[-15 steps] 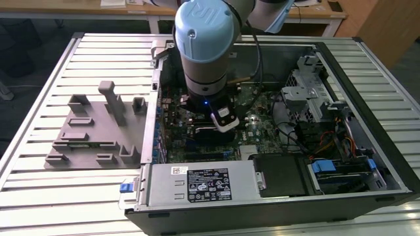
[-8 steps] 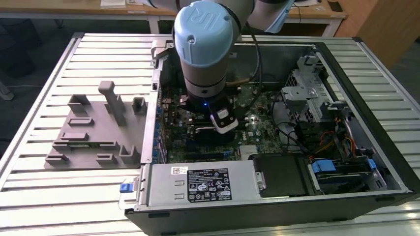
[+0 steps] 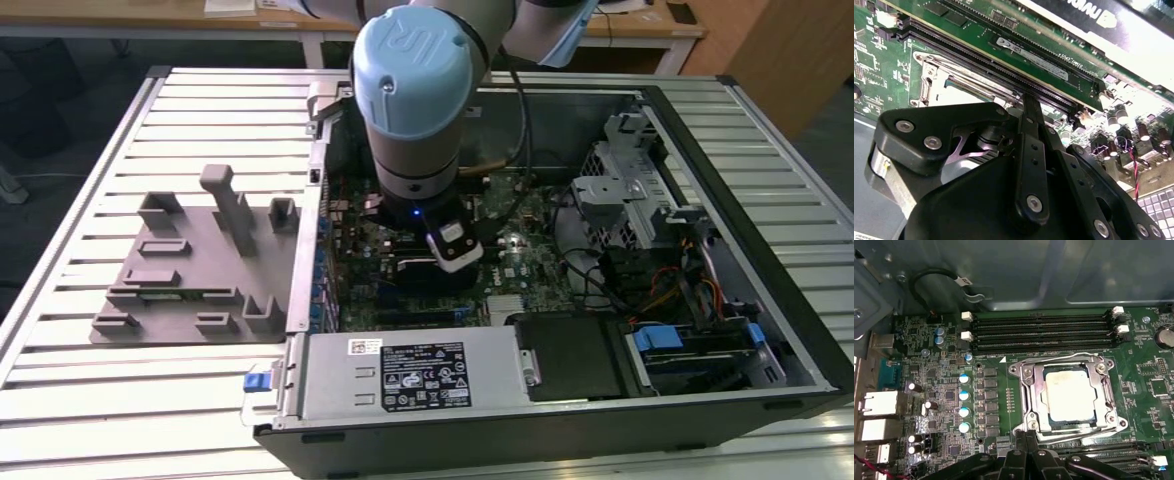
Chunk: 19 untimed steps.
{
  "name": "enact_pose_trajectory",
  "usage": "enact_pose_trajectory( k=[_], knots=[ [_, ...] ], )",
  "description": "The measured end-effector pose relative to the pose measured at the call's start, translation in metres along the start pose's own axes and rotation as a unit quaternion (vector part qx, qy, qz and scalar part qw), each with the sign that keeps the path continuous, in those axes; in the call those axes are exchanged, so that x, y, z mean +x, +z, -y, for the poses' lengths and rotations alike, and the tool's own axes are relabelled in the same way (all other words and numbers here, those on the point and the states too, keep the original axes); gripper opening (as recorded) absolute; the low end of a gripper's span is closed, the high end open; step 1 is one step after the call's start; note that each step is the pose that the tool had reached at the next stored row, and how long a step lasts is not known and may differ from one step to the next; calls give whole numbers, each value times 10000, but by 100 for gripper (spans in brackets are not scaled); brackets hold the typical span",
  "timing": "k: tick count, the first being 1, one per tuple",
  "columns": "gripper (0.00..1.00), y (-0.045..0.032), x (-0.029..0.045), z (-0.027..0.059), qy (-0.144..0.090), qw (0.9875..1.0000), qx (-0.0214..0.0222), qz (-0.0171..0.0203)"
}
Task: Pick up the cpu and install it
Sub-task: 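Install the second cpu locking lever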
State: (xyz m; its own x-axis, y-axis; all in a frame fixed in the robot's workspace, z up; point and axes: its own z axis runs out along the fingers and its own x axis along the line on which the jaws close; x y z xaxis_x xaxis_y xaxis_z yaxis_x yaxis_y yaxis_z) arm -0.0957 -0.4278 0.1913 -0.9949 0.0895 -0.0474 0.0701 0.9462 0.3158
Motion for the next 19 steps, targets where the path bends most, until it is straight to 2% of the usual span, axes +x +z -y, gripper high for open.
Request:
enact_pose_trajectory(
  k=[7,19],
  knots=[
    [11,24,9,-14,3,10000,-37,-2],
    [11,52,42,-14,2,10000,-36,-3]
  ],
)
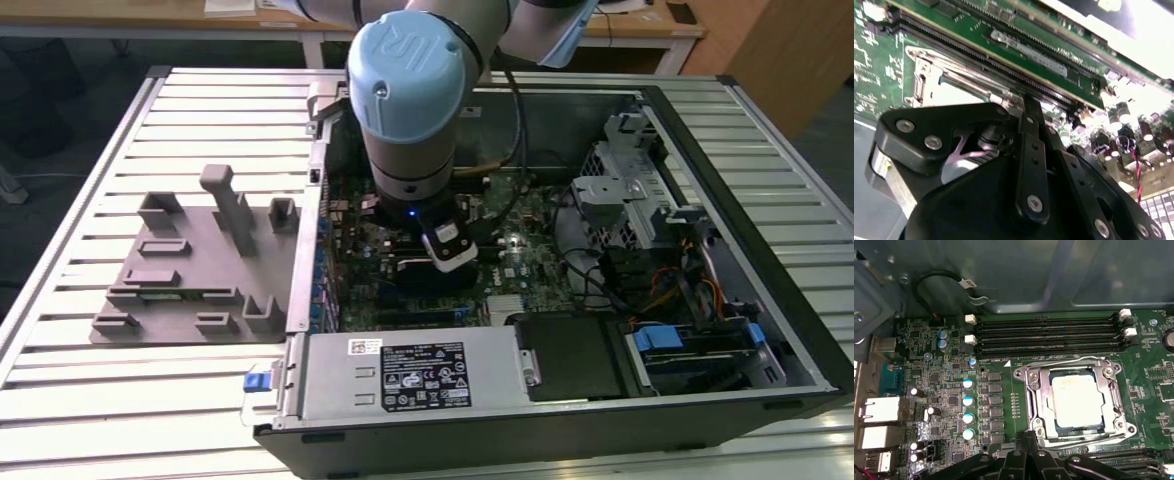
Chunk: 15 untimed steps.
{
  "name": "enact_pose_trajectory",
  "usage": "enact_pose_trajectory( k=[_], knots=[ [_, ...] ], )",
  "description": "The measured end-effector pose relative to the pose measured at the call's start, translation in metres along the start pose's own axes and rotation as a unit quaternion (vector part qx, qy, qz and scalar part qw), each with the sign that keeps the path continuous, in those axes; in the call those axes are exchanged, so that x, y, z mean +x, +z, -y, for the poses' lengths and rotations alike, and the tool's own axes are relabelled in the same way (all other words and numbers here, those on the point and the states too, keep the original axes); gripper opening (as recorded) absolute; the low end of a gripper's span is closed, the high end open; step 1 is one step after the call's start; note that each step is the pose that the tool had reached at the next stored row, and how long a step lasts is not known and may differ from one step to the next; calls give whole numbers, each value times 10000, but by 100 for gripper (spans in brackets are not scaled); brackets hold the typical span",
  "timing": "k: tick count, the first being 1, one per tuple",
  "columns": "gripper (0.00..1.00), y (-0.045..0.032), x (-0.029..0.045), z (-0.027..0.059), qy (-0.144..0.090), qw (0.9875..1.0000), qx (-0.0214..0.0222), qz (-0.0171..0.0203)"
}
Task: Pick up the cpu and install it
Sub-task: 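Install the second cpu locking lever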
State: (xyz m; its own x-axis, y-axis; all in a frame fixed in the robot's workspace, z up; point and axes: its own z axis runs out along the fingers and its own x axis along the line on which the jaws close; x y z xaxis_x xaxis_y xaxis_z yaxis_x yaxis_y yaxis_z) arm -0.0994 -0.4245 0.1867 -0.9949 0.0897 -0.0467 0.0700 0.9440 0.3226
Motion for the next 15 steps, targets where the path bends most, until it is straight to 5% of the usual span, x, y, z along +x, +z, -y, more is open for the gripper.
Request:
enact_pose_trajectory(
  k=[4,15],
  knots=[
    [11,-38,-2,-15,0,10000,-5,2],
    [11,-318,-15,-109,1,10000,11,2]
  ],
)
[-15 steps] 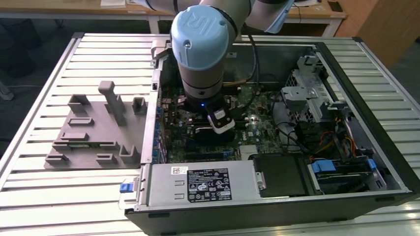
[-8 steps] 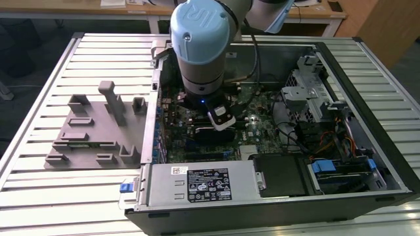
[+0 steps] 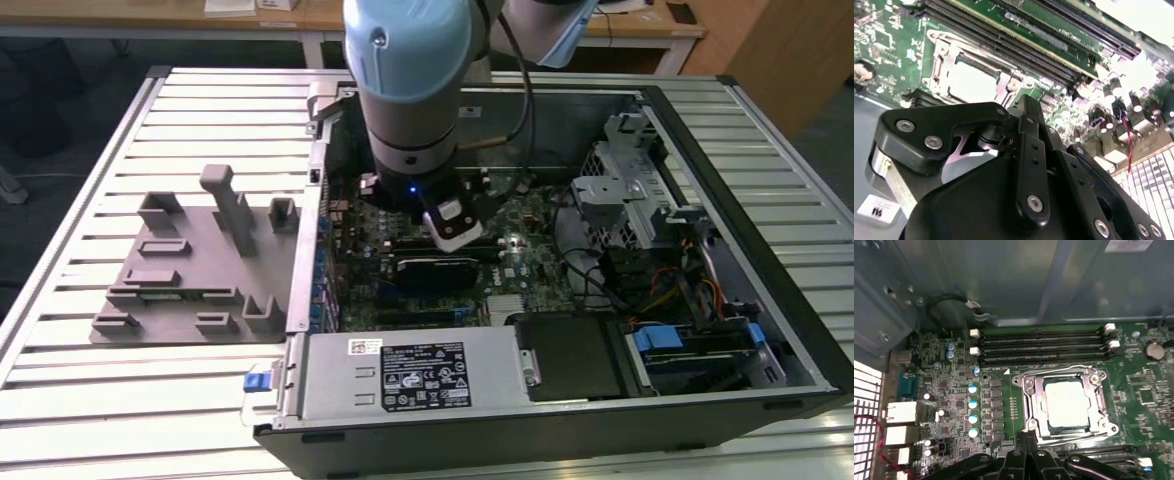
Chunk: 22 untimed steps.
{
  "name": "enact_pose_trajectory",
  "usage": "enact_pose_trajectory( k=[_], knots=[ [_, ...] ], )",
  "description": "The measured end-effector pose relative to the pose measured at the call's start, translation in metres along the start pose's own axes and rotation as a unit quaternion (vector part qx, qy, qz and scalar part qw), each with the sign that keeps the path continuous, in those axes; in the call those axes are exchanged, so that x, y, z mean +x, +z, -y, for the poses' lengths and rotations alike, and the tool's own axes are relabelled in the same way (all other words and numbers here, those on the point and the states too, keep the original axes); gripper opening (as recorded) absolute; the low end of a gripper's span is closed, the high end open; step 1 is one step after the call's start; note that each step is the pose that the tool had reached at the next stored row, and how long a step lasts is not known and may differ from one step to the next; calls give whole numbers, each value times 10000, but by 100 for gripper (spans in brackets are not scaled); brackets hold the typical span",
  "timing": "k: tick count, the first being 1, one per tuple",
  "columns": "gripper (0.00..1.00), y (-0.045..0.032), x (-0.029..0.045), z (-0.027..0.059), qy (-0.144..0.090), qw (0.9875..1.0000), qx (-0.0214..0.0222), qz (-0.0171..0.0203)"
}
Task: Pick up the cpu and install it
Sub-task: 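Install the second cpu locking lever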
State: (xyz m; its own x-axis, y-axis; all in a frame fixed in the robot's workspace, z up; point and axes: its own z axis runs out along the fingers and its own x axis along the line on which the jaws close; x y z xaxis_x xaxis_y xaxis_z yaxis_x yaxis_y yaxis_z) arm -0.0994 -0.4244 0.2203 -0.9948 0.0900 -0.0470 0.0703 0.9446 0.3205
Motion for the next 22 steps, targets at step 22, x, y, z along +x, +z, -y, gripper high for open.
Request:
enact_pose_trajectory(
  k=[22],
  knots=[
    [11,68,-189,-201,57,9991,412,59]
  ],
)
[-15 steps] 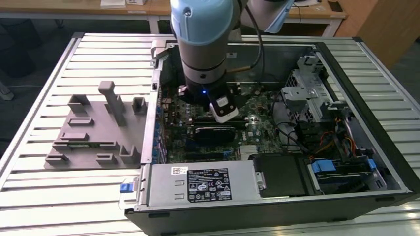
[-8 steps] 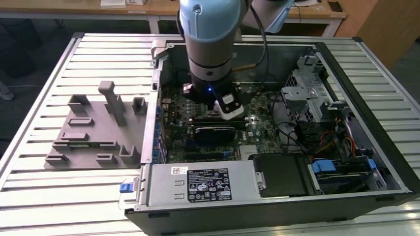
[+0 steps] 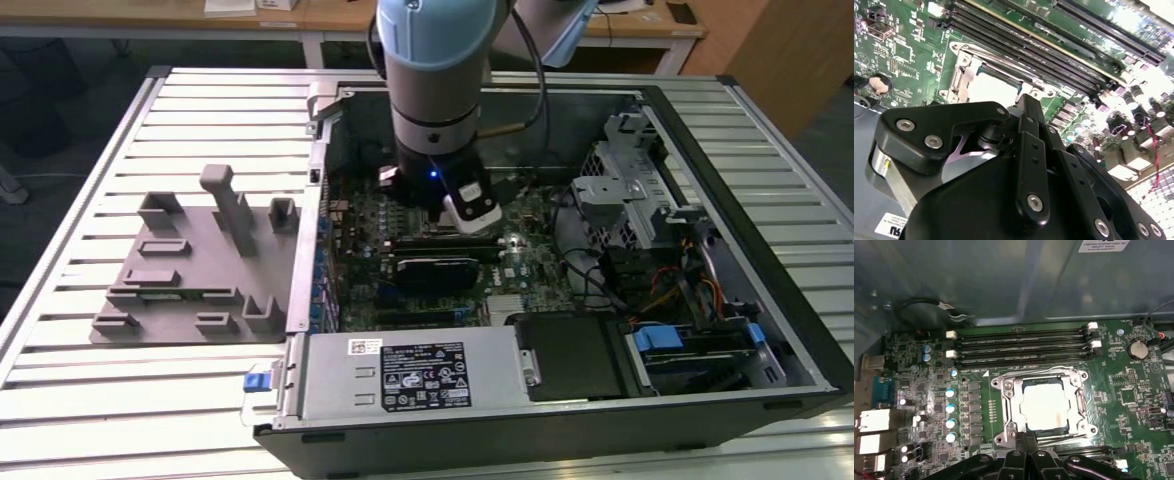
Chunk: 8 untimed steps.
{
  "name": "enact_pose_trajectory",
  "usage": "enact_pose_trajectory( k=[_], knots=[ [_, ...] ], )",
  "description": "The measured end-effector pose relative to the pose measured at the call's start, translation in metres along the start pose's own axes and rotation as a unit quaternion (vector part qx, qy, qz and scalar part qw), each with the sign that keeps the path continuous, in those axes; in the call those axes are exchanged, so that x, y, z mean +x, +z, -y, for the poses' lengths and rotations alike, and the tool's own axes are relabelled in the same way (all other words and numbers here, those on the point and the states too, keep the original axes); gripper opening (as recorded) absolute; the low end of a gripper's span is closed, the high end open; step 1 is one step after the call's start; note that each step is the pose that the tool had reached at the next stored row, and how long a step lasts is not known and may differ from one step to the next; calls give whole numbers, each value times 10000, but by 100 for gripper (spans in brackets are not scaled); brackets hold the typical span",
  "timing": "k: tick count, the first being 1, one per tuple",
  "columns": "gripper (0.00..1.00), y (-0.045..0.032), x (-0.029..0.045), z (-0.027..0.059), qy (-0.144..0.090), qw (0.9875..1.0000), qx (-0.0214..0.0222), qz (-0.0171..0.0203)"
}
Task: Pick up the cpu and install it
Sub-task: 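Install the second cpu locking lever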
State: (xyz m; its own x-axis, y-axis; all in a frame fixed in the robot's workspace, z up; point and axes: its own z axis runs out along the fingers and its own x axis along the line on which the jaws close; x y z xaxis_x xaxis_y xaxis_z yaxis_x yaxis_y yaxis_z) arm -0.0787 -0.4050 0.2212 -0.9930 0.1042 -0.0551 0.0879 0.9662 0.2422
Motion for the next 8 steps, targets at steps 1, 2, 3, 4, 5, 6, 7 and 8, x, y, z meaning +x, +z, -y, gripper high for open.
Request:
enact_pose_trajectory(
  k=[1,2,3,4,5,6,7,8],
  knots=[
    [11,7,-4,-22,-2,10000,26,3],
    [11,22,-20,-64,-5,10000,63,6],
    [11,34,-41,-94,-7,10000,99,9],
    [11,40,-52,-105,-8,9999,120,12],
    [11,46,-64,-117,-8,9999,141,14],
    [11,51,-76,-129,-9,9999,162,16],
    [11,56,-90,-139,-9,9998,181,18],
    [11,61,-109,-149,-9,9998,199,20]
  ],
)
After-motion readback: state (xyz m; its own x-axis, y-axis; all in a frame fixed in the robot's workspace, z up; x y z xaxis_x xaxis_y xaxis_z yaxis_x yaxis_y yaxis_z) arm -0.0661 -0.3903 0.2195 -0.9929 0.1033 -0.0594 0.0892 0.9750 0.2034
